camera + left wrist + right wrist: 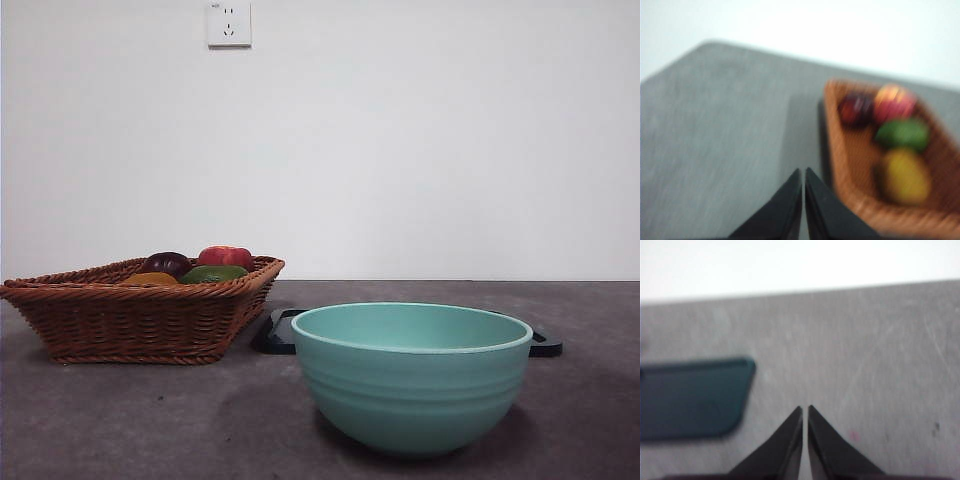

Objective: Pick up the wifruite, put it on the bowl, pick up the plate, put it on desk

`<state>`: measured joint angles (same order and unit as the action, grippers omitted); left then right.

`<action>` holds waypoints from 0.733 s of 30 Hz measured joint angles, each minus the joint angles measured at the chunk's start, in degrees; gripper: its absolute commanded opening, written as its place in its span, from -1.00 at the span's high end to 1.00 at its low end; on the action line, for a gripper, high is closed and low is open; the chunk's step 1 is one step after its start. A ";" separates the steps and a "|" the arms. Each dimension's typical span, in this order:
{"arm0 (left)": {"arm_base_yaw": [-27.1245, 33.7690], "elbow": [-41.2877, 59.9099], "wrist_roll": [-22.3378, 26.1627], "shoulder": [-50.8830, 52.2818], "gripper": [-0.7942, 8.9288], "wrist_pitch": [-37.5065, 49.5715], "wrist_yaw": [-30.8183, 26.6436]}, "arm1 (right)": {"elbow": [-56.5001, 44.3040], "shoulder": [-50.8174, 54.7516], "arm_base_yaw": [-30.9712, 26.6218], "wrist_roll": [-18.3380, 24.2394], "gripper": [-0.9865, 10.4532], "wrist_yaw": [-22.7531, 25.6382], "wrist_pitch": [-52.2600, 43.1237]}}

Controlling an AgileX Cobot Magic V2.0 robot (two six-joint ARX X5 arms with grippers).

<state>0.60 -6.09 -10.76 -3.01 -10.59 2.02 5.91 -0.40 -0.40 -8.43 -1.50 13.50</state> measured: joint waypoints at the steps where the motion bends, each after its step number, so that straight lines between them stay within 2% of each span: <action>1: -0.22 -1.51 -1.38 0.00 0.82 0.17 0.02 | 1.75 0.00 0.17 -1.53 0.81 0.02 -0.15; 5: -1.22 -6.69 -5.88 -1.25 0.82 -0.24 0.04 | 7.06 -0.76 0.81 -6.27 0.81 0.00 -0.13; 9: -1.86 -12.98 -7.28 -4.31 0.82 -5.77 0.26 | 12.46 -3.61 1.55 -9.81 0.81 -0.74 3.74; 18: -2.14 -28.09 -6.16 -13.18 0.82 -18.73 8.28 | 26.64 -11.45 2.56 -10.97 0.81 -9.49 14.43; 22: -2.14 -31.65 -5.97 -16.20 0.82 -23.43 12.57 | 31.43 -15.23 2.56 -10.91 0.81 -15.82 19.91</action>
<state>-1.54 -37.74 -16.73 -19.20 -34.02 14.59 37.34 -15.64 2.15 -19.33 -17.32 33.41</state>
